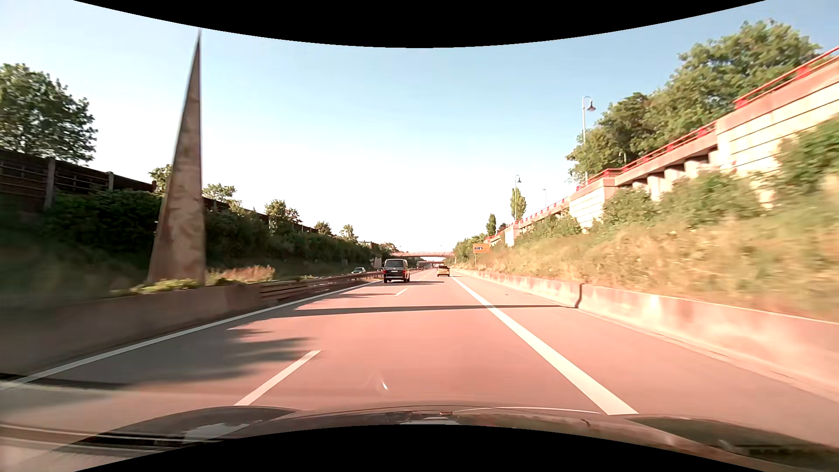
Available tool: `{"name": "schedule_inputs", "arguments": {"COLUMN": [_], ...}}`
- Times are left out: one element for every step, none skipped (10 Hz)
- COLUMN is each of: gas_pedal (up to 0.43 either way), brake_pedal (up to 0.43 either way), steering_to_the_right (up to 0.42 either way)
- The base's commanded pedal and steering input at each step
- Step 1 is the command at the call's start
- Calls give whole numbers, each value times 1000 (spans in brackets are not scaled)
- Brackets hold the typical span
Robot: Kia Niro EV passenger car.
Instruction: Follow the waypoints while adhering to traffic rules and regulations
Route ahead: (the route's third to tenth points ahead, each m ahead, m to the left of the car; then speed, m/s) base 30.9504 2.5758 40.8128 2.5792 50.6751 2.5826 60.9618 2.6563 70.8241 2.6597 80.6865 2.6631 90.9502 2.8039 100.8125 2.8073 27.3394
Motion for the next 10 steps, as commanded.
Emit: {"name": "schedule_inputs", "arguments": {"gas_pedal": [228,228,228,228,228,228,228,228,228,228], "brake_pedal": [6,6,6,6,6,6,6,6,6,6], "steering_to_the_right": [-2,-2,-2,-2,-2,-2,-1,-2,-2,-1]}}
